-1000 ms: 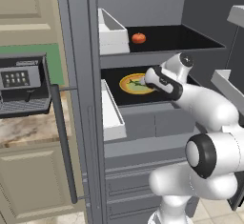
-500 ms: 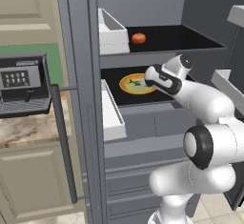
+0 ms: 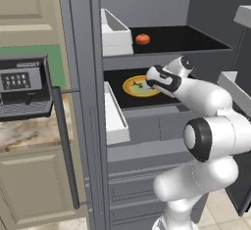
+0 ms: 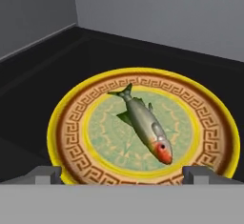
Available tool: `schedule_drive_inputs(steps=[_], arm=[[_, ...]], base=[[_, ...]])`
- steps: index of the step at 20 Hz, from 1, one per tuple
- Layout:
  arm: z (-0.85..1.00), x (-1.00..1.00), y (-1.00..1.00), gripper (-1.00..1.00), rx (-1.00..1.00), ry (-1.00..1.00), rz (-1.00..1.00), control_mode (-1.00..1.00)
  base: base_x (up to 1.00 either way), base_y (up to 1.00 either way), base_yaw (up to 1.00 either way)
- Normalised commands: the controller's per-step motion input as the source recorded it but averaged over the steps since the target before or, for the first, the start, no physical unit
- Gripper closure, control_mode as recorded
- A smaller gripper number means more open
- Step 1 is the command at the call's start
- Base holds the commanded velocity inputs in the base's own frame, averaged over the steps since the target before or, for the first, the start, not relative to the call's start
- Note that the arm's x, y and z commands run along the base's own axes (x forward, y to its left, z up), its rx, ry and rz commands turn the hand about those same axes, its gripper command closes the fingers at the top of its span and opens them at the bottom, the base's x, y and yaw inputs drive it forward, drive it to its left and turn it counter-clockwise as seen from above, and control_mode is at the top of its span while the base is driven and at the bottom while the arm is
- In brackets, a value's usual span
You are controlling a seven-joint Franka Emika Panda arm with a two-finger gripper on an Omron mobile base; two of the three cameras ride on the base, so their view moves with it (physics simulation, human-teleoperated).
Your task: Transport the fish from the fridge to the microwave and turn on the microwave.
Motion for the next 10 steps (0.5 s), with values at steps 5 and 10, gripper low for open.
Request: schedule_drive_inputs(steps=[5, 10], arm=[[-0.09, 0.24, 0.0, -1.0, -0.04, 0.0, 0.03, -1.0], [-0.16, 0.21, 0.0, -1.0, -0.04, 0.0, 0.02, -1.0]], base=[[0.0, 0.0, 0.0], [0.0, 0.0, 0.0]])
